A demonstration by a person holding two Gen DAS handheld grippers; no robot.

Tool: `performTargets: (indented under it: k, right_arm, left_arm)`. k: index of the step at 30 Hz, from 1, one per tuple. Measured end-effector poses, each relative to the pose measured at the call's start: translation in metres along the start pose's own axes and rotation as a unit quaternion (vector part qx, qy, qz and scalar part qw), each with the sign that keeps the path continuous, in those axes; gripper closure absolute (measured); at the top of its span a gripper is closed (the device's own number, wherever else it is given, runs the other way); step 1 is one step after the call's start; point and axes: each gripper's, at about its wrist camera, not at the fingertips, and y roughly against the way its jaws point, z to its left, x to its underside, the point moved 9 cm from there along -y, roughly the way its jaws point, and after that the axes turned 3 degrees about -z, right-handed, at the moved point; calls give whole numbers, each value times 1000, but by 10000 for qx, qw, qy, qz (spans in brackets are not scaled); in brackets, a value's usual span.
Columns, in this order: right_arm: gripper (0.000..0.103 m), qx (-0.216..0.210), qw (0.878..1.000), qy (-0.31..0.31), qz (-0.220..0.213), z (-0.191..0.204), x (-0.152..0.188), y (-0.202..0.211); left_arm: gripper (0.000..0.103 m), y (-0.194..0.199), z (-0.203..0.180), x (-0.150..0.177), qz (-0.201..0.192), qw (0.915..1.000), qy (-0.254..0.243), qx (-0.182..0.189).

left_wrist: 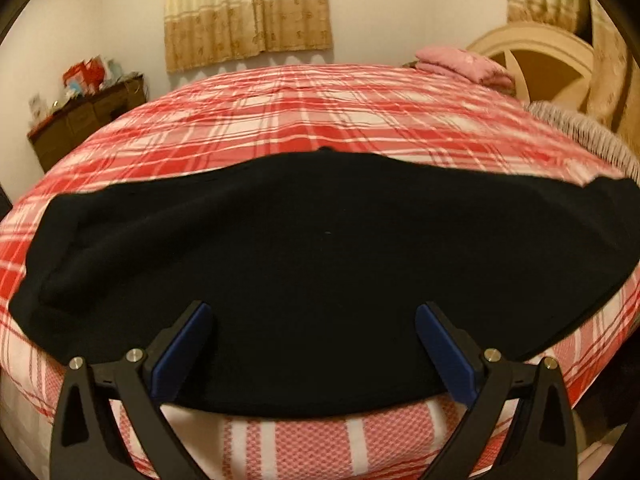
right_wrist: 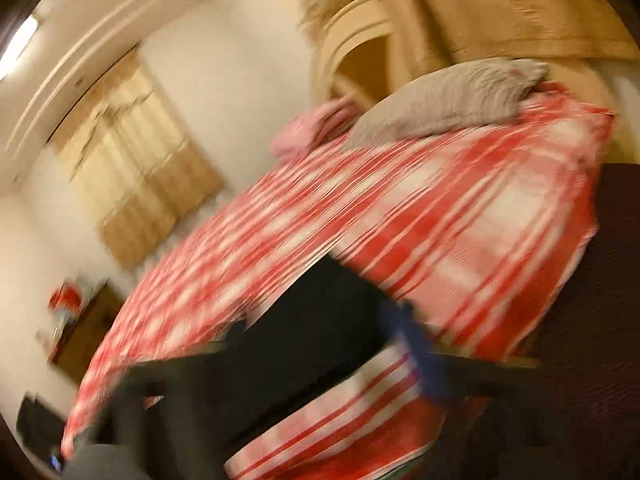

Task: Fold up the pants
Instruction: 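Grasp the end of the black pants strip with the right gripper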

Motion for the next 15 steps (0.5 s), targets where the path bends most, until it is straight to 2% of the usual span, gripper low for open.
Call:
performTargets:
  k: [3,4,8,9,11,13,15]
  right_arm:
    - [15,-106,9996,-19,272,-5,7,-17]
    - [21,-95,9993,63,344,-2,12,-24]
    - [23,402,9932,1015,409,16,32,-33]
    - [28,411,9889,1329,529,28,39,-35]
    - [43,419,9834,1638,662,42,49,-36]
    - [48,517,9834,1602,672,38,49,-37]
    - [49,350,9916,1078,630,26,45,-33]
  left_arm:
    - [0,8,6,-3,-79,9998,167,-33]
    - [0,12,7,-3,-88,9997,214,-23]
    - [0,16,9,1,-70,9997,241,-47]
    - [0,12,9,-1,-63,9997,248,-38]
    - [0,13,8,-2,-71,9997,254,-17]
    - [0,16,6,-4,-124,9997,226,16]
    - [0,18,4,-7,-180,9997,152,8]
